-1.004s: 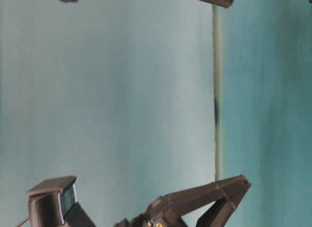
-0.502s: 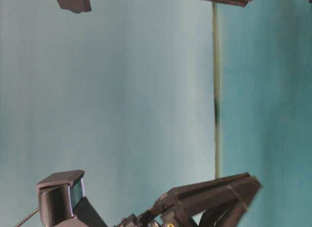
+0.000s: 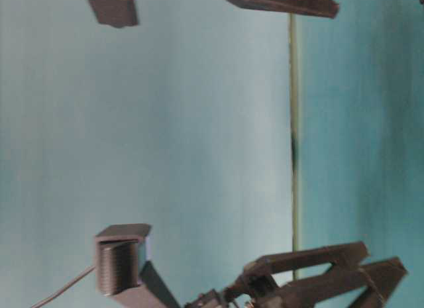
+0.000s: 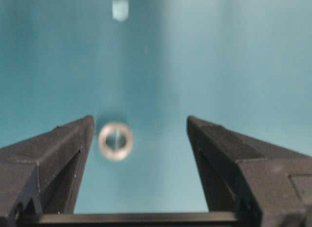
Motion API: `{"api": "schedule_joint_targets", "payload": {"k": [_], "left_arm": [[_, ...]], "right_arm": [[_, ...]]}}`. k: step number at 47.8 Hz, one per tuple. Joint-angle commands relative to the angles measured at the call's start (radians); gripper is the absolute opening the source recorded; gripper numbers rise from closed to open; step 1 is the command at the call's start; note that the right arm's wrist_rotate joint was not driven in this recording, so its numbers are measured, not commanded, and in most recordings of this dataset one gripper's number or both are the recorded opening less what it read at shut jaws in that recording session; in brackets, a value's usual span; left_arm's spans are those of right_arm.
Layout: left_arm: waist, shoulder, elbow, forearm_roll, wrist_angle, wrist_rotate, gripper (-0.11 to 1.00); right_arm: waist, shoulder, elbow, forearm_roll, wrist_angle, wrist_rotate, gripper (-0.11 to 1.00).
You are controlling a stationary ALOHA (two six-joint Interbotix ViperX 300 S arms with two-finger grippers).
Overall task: Insert the washer onto the shaft with both hands.
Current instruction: 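Align left gripper over the washer and right gripper over the shaft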
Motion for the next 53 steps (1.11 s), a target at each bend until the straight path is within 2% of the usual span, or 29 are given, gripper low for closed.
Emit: {"api": "schedule_joint_targets", "payload": {"k": [1,14,37,53], "left_arm": [[0.012,0.008,-0.017,0.002,0.029,0.000,0.80],[0.017,0.048,-0.046,0.005,0.064,0.003,0.80],[0.017,0.137,-0.061,0.006,0.063,0.011,0.80],[0.026,0.147,-0.063,0.006,0.035,0.015,0.80]], "right_arm": [[0.000,0.014,-0.018,0.002,0.000,0.000,0.86],[0.002,0.075,-0.055,0.002,0.060,0.000,0.86],[0.002,0.152,-0.069,0.002,0.064,0.000,0.85],[0.002,0.170,-0.066,0.002,0.054,0.000,0.85]]}}
